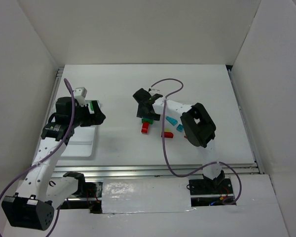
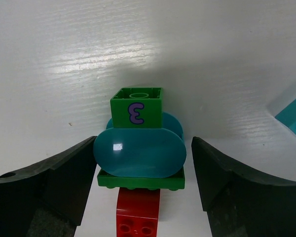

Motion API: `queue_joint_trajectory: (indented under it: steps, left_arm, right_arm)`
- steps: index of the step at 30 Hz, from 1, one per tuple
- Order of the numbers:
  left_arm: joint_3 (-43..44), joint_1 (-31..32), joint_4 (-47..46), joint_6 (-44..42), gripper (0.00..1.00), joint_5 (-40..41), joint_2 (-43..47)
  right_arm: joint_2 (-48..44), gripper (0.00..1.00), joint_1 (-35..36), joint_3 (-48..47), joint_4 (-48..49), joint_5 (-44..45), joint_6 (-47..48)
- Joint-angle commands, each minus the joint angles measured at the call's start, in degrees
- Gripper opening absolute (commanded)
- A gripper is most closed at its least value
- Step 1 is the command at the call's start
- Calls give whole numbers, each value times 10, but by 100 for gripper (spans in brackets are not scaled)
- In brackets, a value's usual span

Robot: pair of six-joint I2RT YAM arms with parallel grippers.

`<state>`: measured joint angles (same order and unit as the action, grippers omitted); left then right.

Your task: Sort the legos into containers by color

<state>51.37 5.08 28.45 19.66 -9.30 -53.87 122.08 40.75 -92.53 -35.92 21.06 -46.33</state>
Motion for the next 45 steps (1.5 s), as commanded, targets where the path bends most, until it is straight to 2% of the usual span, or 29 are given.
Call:
queue_joint_trajectory:
  steps: [1,3,7,8,9,12,14,15,18,23,24,27,28,29,32,40,45]
  left_arm:
    - [11,3,-12,-6,100,-1,3]
    - [12,3,-11,-4,100,6,2]
    - [14,3,-8,3,100,18,-3]
    - [15,3,-8,7,99,21,-3]
    - [14,3,-9,9,100,25,-2]
    - [14,3,-13,23,100,29,0]
    - [18,1,-7,54,100,43,-4]
    - [24,2,-3,61,99,42,-6]
    - [36,-3,-5,73,100,18,-19]
    - [79,-9,10,99,99,-43,-37]
    - [79,-10,-4,117,100,-92,-37]
    - [61,-10,-69,164,100,-190,-34]
    - [54,-10,-87,180,100,-254,-35]
    - [41,-10,-107,194,99,-283,-43]
    - [20,0,-167,247,99,-375,-64]
    - [-3,55,-227,301,99,-412,-59]
    - [0,99,-187,275,94,-382,-64]
  right_arm:
    - [-4,80,5,3,15,6,10]
    - [-1,77,3,-3,16,6,15]
    - [-1,51,-1,-10,37,2,45]
    - [-1,48,-1,-18,40,4,52]
    - [0,39,-4,-22,51,0,75]
    - [1,31,-7,-48,53,6,110]
    - [-11,21,-7,-56,63,15,147]
    - [-19,13,-6,-56,67,17,173]
    - [-68,12,-6,-29,94,18,217]
    - [-220,6,-4,106,174,-88,283]
    - [-266,0,-4,127,182,-103,283]
    - [-363,0,5,237,240,-233,330]
    - [-384,0,11,254,261,-263,339]
    - [-403,0,17,268,264,-306,360]
    - [-466,0,57,310,266,-348,409]
    - [-491,0,105,282,167,-365,474]
    - [-498,0,133,274,164,-338,481]
